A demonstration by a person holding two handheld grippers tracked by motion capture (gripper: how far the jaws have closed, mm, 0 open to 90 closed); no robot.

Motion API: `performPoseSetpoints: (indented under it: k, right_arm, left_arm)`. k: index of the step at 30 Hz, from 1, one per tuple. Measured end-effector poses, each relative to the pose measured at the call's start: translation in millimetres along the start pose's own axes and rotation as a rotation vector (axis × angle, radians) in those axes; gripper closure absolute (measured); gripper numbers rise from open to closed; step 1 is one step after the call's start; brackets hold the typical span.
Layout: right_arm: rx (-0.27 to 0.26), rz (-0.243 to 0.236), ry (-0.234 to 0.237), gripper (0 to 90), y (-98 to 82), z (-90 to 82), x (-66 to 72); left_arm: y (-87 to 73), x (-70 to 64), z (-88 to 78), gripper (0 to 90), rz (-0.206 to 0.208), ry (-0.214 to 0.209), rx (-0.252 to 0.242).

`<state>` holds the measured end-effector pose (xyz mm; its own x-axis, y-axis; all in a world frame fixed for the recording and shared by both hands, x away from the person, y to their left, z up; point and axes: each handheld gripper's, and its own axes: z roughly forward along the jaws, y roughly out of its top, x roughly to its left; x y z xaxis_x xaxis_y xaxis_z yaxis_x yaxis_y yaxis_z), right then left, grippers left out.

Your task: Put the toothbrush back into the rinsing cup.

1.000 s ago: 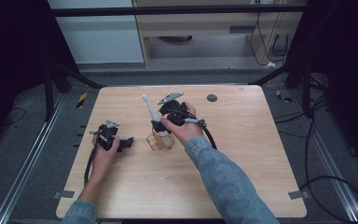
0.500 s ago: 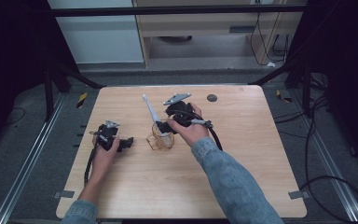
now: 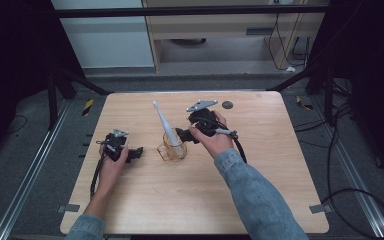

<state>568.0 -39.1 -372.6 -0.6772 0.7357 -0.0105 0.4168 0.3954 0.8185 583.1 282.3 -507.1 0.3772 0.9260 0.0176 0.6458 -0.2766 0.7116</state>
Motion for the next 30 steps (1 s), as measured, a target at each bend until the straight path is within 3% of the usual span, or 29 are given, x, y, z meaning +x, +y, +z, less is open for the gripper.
performPoseSetpoints:
  k: [30]
  right_arm:
    - [-0.002, 0.065, -0.051, 11.6, -30.9, -21.4, -29.5]
  left_arm:
    - [0.0, 0.1, 0.0, 0.0, 0.002, 0.001, 0.001]
